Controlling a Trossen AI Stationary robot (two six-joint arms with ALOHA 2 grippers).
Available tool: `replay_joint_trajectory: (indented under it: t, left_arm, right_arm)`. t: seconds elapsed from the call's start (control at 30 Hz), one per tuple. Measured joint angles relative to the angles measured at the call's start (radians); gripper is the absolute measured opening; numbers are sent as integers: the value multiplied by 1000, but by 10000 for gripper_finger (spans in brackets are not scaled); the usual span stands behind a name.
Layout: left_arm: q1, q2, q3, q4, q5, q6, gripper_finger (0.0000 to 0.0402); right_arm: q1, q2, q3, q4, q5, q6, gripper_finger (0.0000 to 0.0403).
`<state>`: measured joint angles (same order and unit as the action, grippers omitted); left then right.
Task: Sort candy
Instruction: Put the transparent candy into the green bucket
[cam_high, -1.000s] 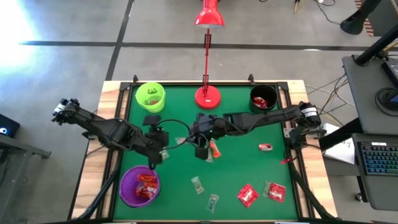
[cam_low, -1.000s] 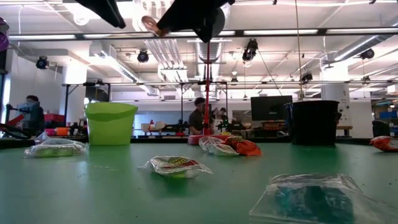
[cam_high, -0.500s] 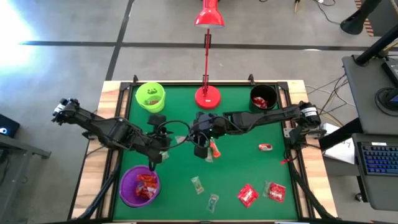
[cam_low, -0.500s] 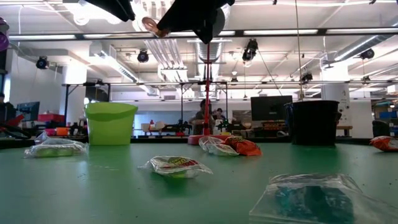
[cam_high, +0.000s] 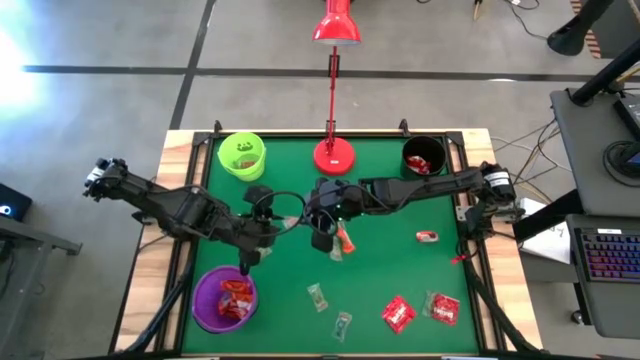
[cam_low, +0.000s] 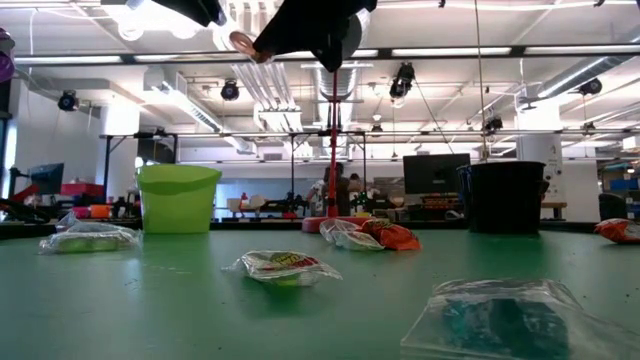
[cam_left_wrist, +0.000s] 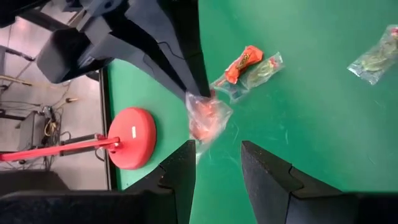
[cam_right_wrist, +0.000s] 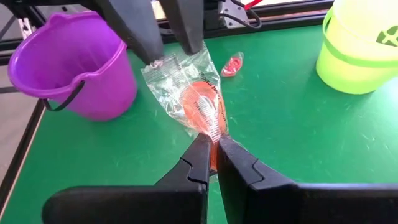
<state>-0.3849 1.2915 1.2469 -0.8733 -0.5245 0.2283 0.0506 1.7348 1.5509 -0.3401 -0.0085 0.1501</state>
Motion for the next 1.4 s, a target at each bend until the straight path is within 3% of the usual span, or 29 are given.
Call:
replay_joint_trajectory:
  t: [0.47,0.63,1.03,1.2,1.4]
  left_arm:
    - [68,0,0,32,-7,0,109]
    - [76,0,0,32,63,8,83]
    - [105,0,0,36,63,14,4]
    - [112,0,0,36,63,14,1]
    - [115,0,0,36,62,14,0]
  right_arm:
    - [-5,0,14,8,0,9,11]
    - [-12,1,27,7,-1,11,11]
    - [-12,1,29,11,1,40,11]
    - [-13,1,29,20,2,61,16]
    - [-19,1,29,24,-2,126,53]
